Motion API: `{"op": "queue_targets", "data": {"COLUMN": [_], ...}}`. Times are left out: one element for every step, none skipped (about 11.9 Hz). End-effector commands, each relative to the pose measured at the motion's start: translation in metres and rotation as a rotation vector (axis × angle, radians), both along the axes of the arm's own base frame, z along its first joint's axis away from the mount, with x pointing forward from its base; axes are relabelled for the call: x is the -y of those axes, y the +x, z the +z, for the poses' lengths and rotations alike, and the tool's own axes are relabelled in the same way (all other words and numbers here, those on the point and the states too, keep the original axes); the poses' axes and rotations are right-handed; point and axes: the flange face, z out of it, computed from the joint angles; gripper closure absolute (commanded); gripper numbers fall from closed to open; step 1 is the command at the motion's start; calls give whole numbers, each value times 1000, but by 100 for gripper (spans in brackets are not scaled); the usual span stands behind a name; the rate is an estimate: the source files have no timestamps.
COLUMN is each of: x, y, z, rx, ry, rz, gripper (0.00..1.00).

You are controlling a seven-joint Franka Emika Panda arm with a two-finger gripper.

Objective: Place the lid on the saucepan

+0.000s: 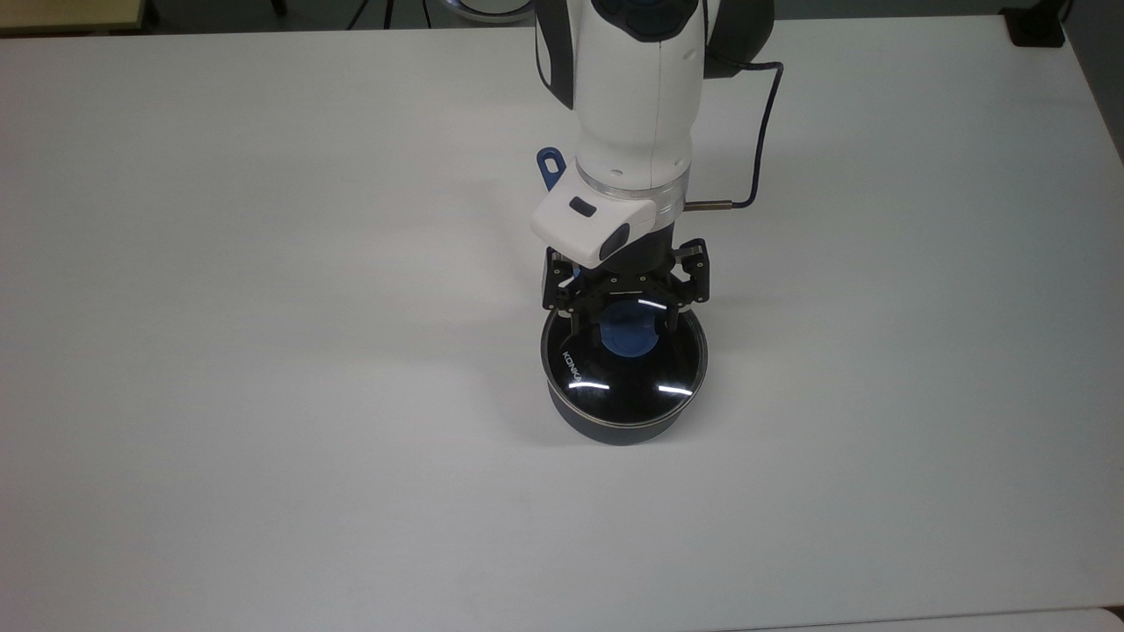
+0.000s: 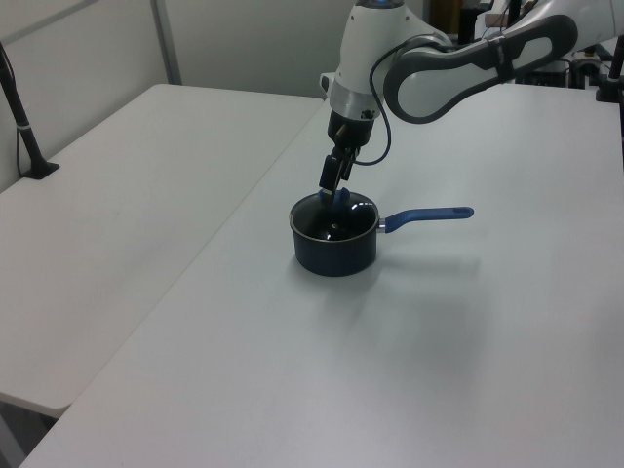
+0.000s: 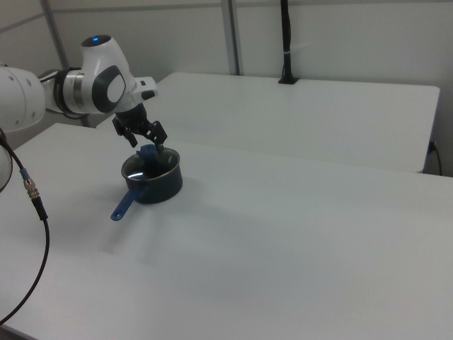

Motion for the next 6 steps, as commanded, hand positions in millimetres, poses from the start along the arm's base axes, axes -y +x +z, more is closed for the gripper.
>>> {"op": "queue_targets", "data": {"x": [32,49,70,86,106,127], "y": [-15,-32,-49,-65,-82,-100], "z": [40,58,74,92,112,129], "rx": [-22,-80,-137,-171,-198,-224], "ry": [-21,-45,-65,-81,-91,-101], "rz": [-43,-61,-85,-103,-106,-60], "gripper": [0,0,0,0,0,0]}}
